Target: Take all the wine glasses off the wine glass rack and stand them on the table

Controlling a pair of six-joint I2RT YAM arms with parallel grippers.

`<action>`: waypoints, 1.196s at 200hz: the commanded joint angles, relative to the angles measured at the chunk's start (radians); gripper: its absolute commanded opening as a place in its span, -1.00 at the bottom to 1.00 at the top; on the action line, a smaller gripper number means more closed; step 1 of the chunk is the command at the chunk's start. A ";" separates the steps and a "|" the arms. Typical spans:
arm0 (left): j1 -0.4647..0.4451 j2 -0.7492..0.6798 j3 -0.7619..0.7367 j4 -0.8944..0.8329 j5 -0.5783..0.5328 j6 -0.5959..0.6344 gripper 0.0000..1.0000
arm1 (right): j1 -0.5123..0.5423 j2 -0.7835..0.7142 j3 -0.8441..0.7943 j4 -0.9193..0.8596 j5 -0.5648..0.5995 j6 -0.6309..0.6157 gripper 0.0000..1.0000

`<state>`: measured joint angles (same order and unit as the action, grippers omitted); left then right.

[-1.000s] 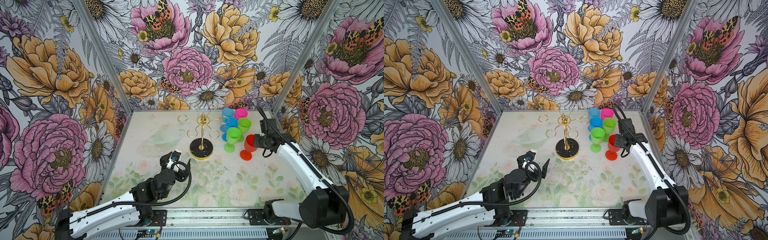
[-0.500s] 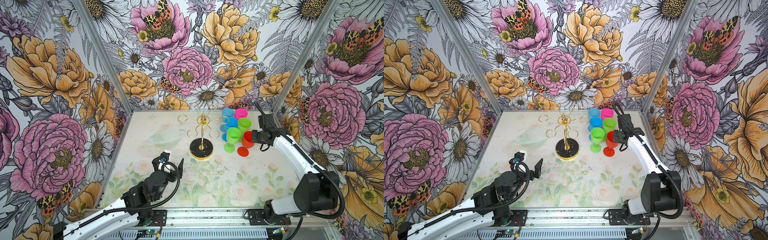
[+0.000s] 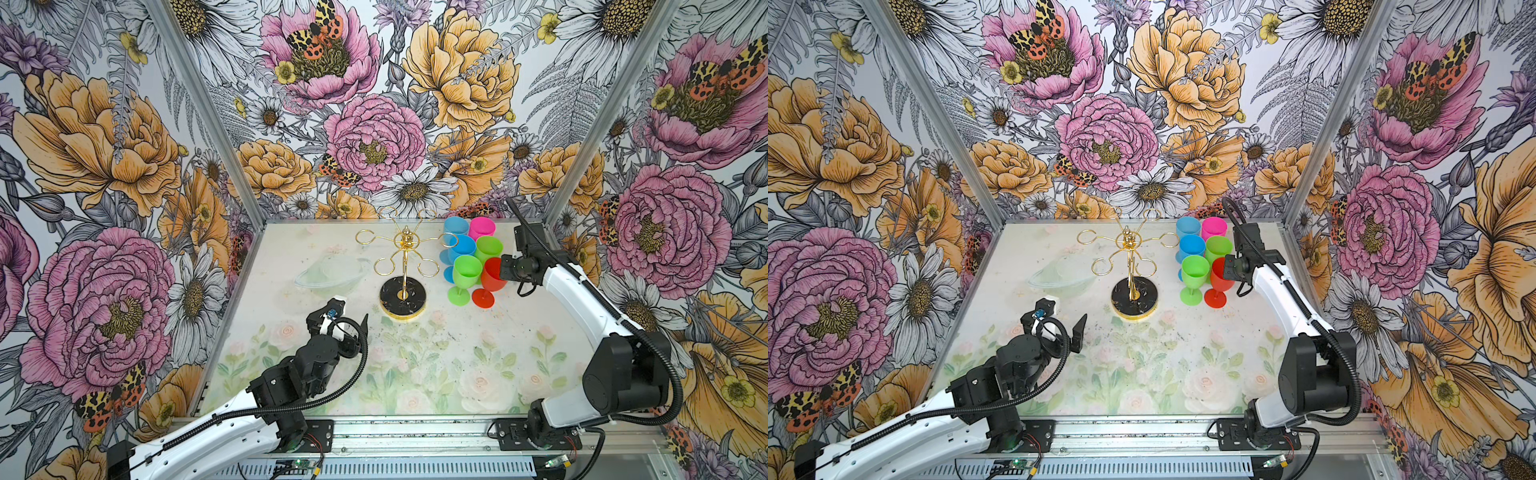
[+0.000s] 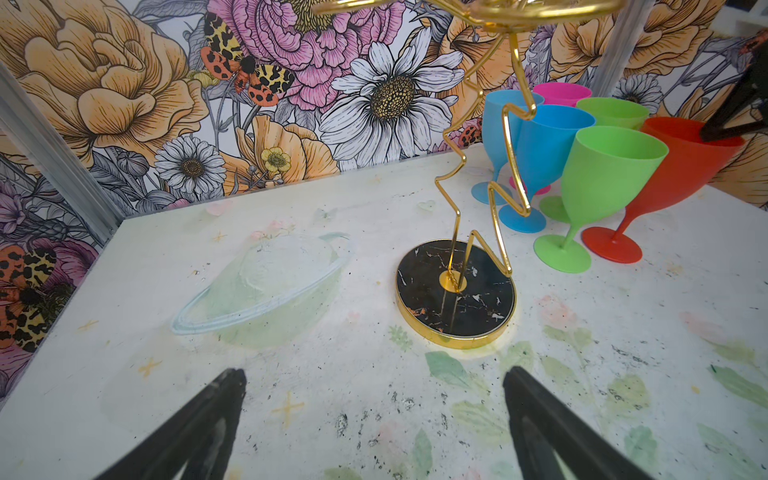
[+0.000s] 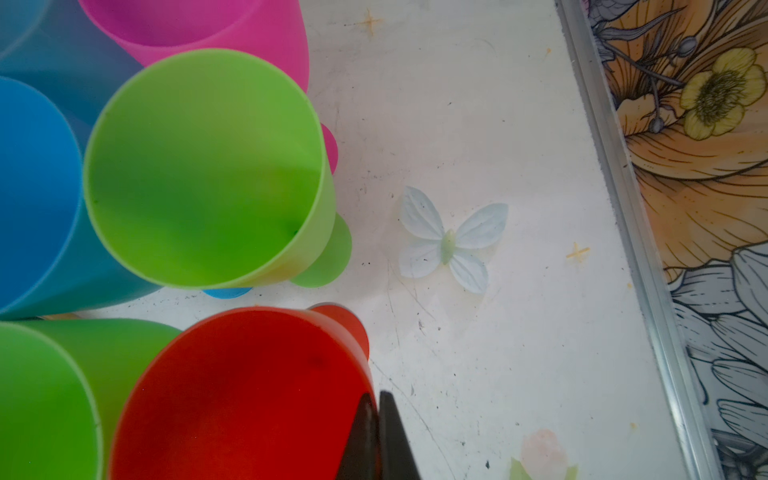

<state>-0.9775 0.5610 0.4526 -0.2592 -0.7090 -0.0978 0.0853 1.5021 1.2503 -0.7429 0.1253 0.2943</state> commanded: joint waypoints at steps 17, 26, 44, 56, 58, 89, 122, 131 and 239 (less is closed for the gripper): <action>0.033 -0.008 0.031 -0.018 0.023 0.020 0.97 | -0.004 0.005 0.032 0.004 -0.017 -0.002 -0.66; 0.039 -0.012 0.032 -0.023 0.023 0.020 0.97 | -0.005 -0.003 0.034 0.003 -0.022 -0.002 -0.61; 0.055 -0.019 0.034 -0.031 0.025 0.020 0.97 | -0.004 -0.018 0.038 0.003 -0.030 -0.001 -0.52; 0.067 -0.024 0.034 -0.036 0.024 0.021 0.97 | -0.004 -0.030 0.041 0.002 -0.033 0.000 -0.41; 0.070 -0.025 0.034 -0.037 0.025 0.021 0.97 | -0.004 -0.031 0.042 0.001 -0.034 0.002 -0.40; 0.126 -0.029 0.038 -0.031 0.032 0.037 0.97 | -0.006 -0.084 0.048 0.000 -0.034 0.000 -0.07; 0.251 -0.025 0.045 -0.012 0.090 0.064 0.97 | -0.024 -0.151 0.059 0.005 0.016 -0.022 0.23; 0.291 -0.023 0.043 0.000 0.114 0.063 0.97 | -0.036 -0.164 0.060 0.007 0.034 -0.030 0.28; 0.792 0.234 -0.035 0.406 0.433 0.042 0.97 | -0.228 -0.207 -0.264 0.521 0.069 -0.075 0.67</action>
<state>-0.2481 0.7467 0.4587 -0.0456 -0.3908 -0.0532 -0.1268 1.2896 1.0500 -0.4210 0.1574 0.2363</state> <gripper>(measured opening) 0.986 0.828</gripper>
